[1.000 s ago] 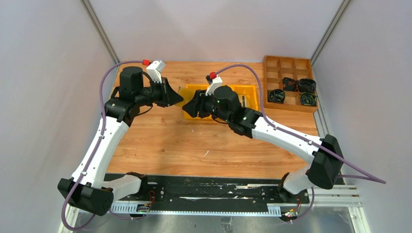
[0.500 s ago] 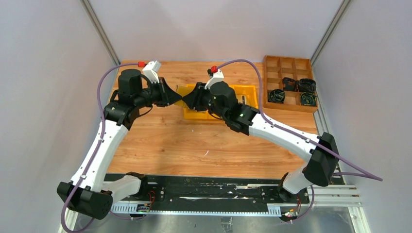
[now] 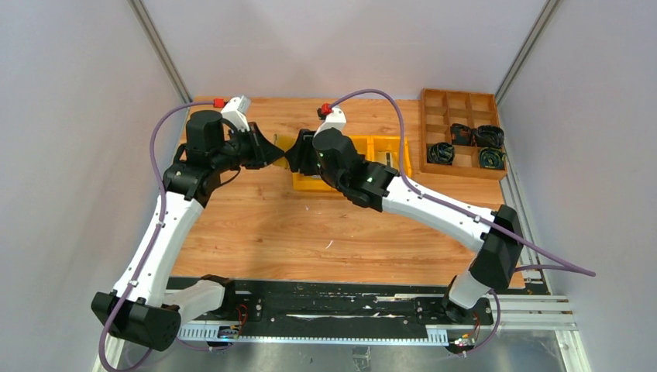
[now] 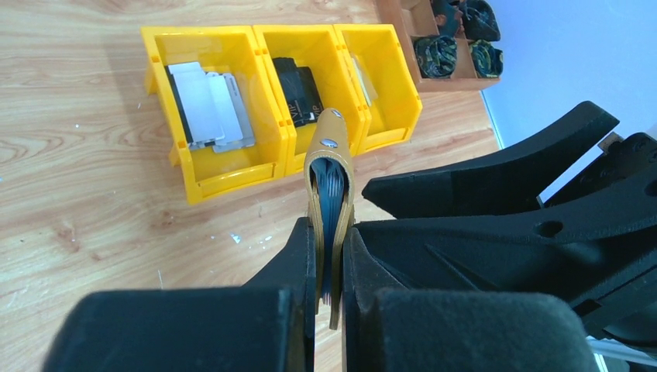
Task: Take the credit cards out of the card holder
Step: Open the card holder at the center of the board.
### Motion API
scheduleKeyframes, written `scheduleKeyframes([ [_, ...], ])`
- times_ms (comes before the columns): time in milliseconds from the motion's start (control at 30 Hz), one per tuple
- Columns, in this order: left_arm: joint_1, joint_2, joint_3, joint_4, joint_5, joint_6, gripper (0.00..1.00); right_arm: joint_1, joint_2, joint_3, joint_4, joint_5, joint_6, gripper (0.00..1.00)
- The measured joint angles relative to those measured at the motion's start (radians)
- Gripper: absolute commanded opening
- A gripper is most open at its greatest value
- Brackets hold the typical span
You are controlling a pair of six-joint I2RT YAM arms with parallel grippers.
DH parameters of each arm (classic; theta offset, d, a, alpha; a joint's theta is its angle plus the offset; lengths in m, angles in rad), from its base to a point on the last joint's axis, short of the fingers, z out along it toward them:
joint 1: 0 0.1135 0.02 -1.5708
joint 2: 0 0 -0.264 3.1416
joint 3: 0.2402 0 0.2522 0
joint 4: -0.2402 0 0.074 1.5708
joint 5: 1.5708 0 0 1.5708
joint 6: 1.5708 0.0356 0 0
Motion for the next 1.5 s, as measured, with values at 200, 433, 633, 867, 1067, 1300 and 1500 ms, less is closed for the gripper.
scheduleKeyframes([
  [200,0.018,-0.008,0.0,-0.006,0.014,-0.008,0.0,0.016,0.001,0.0,-0.008,0.031,0.002,0.44],
  [433,0.031,-0.008,0.0,-0.006,0.022,-0.029,0.0,0.02,0.005,-0.007,0.012,0.023,0.019,0.41],
  [633,0.048,-0.008,0.0,-0.006,0.032,-0.067,0.0,0.02,0.005,-0.029,0.055,0.021,0.047,0.38],
  [867,0.081,-0.007,0.001,0.004,0.068,-0.145,0.0,0.019,0.001,-0.042,0.091,0.004,0.069,0.41],
  [1067,0.116,-0.007,-0.002,0.062,0.144,-0.237,0.0,-0.004,-0.034,-0.098,0.177,-0.034,0.116,0.44],
  [1300,0.119,-0.007,-0.007,0.132,0.198,-0.299,0.0,-0.024,-0.093,-0.195,0.303,-0.085,0.155,0.2],
  [1500,0.121,-0.008,-0.007,0.152,0.195,-0.301,0.0,-0.033,-0.092,-0.197,0.338,-0.125,0.158,0.03],
])
